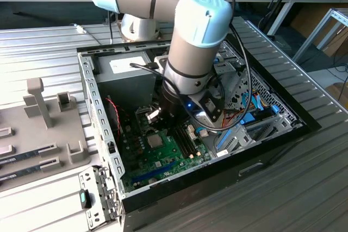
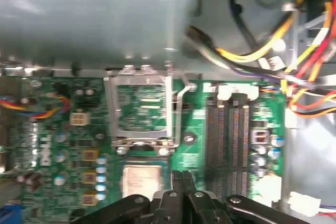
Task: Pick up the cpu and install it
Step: 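Place the cpu into insertion slot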
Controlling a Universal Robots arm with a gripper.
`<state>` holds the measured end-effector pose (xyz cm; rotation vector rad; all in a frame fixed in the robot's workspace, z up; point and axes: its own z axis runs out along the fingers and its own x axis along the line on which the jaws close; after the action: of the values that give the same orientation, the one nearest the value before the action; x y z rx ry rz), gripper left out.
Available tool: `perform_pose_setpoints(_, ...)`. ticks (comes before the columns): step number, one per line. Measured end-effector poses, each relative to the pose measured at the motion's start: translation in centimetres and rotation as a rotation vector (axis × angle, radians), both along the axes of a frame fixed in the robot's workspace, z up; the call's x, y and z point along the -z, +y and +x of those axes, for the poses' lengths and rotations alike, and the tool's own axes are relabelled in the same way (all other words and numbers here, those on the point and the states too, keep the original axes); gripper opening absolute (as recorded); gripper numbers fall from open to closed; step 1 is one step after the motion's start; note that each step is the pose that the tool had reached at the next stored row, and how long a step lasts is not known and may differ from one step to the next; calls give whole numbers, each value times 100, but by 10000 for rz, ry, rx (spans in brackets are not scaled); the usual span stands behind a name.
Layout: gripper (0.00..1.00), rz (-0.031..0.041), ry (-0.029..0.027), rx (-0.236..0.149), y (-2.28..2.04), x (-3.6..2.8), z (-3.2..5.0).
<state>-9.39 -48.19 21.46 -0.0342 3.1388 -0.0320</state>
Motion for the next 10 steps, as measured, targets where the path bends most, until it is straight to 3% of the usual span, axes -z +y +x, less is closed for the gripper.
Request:
perform_pose_setpoints(5, 11, 4, 7, 0, 0, -40, 16)
perform_pose_setpoints(10, 11, 5, 6, -1, 0, -42, 16)
